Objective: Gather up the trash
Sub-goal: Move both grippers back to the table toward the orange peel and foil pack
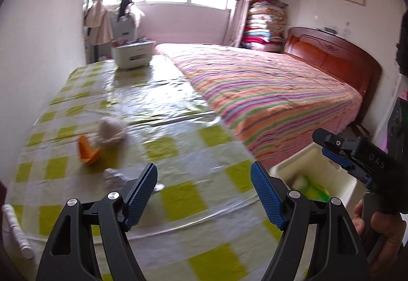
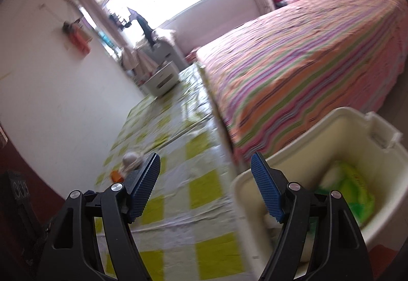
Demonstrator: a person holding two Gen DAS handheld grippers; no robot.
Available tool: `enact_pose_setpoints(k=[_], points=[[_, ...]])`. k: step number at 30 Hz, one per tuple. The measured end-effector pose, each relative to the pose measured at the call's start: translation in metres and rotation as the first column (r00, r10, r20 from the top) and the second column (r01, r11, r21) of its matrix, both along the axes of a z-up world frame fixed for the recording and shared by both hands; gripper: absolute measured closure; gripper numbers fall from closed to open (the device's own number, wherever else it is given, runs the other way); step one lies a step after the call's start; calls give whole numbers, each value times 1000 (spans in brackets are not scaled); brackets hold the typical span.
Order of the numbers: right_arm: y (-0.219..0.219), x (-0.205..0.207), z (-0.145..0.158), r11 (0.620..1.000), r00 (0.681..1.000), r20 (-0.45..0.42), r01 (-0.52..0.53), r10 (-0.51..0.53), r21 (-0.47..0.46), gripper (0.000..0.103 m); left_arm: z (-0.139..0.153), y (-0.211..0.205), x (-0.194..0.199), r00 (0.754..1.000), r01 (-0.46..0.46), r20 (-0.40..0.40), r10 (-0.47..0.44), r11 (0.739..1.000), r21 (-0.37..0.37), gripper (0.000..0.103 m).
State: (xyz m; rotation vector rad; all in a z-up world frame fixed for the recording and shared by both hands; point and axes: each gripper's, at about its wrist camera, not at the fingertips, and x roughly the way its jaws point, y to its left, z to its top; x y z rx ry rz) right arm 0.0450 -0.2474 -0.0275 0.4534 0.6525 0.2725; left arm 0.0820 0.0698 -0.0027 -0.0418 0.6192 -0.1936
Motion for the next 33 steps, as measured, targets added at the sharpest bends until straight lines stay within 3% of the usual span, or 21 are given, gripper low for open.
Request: enact_pose_setpoints(k=[6,10,15,17,21,26,29,31,33], points=[[49,1,-2,992,993,-7,-118,118,-38,31,-1,55,-9,992,-121,-26,121,993,2,30],[84,6,-11,977,978,-34,-205,204,-55,31,-1,96,-16,974,-224,-45,223,975,-14,30],[130,13,-12,940,944,-47,-329,326,-88,30,-1,154,-27,930,-361,-105,353,929,-78,30],[153,19,-12,914,920,-51,-392,389,-106,30,-2,181,-33,903,-423,-137,407,898,-119,30],[205,29,-6,814,837,-46,-542,545,-209,30,-4,223,-46,833,-547,-176,524,827,-127,30],[249,49,-13,702,750,-88,-648,656,-294,29,-11,265,-62,745,-659,-225,628,746,-96,30],[272,57,-25,601,701,-142,-684,699,-413,29,-14,282,-68,713,-692,-259,652,713,-112,30],[283,63,-35,564,702,-177,-674,690,-477,29,-15,286,-72,707,-699,-261,657,706,-117,30],[286,73,-45,550,694,-219,-691,685,-470,29,-16,287,-72,703,-701,-266,659,705,-106,30]])
